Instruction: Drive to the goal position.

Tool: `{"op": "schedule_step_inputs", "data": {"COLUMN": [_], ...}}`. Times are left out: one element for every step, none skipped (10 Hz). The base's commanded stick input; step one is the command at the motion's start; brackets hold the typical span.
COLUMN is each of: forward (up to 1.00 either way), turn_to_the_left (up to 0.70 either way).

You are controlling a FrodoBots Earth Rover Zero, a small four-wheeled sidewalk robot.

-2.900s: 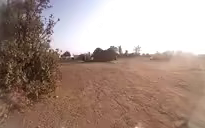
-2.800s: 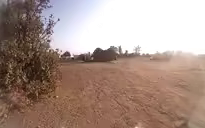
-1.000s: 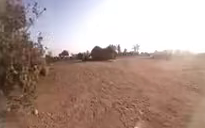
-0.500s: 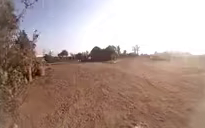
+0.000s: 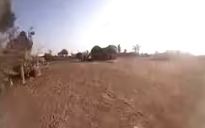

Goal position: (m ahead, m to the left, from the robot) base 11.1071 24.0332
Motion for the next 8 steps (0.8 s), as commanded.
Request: {"op": "schedule_step_inputs", "data": {"forward": [0.7,0.7,0.7,0.7,0.7,0.7,0.7,0.7], "turn_to_the_left": [0.0,0.0,0.0,0.0,0.0,0.0,0.0,0.03]}}
